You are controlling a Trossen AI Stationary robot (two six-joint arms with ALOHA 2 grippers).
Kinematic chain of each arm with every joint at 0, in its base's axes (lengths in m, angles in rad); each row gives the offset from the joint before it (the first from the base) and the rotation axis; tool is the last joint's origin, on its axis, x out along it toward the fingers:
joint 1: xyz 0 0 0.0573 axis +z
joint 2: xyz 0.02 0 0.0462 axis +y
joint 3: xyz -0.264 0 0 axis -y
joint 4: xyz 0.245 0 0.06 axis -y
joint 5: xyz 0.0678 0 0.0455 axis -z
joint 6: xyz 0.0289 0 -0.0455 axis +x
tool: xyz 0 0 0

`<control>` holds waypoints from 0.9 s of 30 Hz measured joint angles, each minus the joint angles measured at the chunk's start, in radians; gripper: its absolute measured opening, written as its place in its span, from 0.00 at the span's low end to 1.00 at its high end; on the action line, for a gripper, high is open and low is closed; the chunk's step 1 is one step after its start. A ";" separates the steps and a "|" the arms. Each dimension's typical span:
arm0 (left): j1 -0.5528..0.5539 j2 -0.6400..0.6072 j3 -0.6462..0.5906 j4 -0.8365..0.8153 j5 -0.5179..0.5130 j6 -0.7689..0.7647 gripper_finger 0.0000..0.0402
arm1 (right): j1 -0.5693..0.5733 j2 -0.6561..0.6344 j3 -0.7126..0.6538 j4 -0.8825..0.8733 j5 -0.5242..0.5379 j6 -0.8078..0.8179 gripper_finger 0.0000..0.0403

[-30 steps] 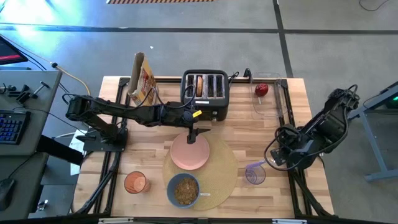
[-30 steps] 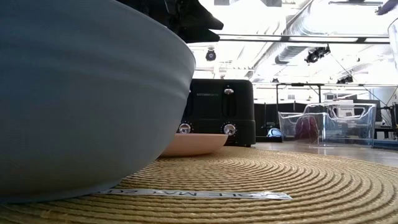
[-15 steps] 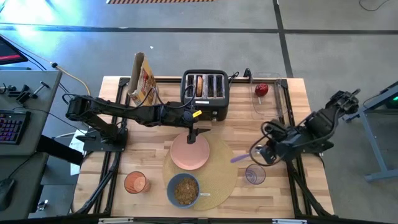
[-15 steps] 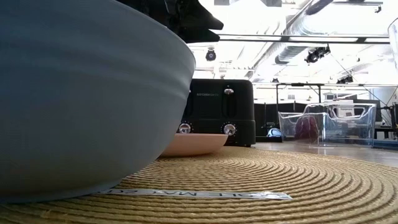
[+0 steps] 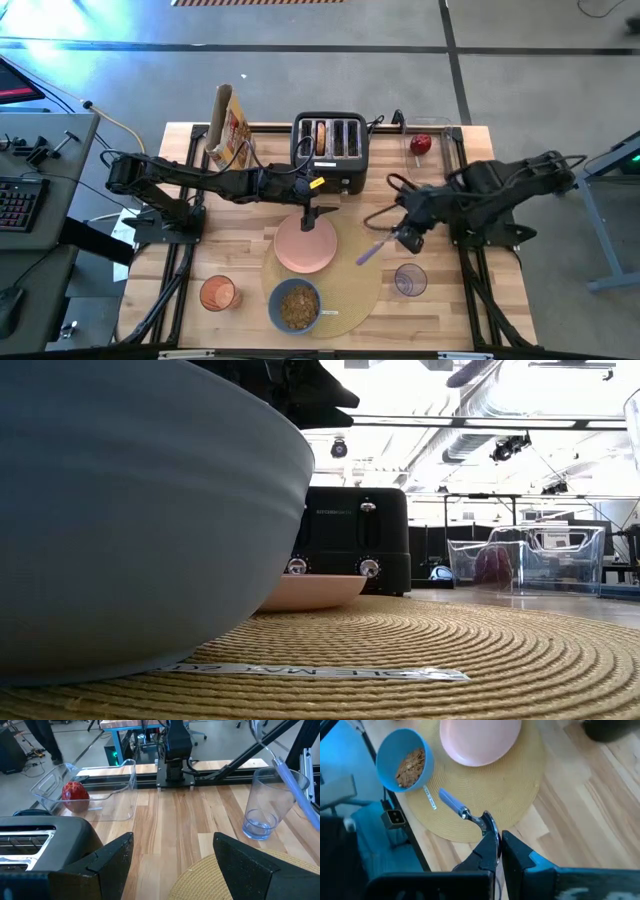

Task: Arrange a breakfast setting
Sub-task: Put the spoon on the place mat

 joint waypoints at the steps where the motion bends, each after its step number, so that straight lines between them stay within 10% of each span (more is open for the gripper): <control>1: 0.000 0.000 0.000 0.000 0.000 0.000 0.66 | -0.024 0.005 0.000 0.010 -0.024 -0.036 0.00; 27: 0.000 -0.001 0.001 -0.015 0.000 -0.032 0.66 | -0.277 0.249 -0.001 0.072 -0.457 -0.692 0.00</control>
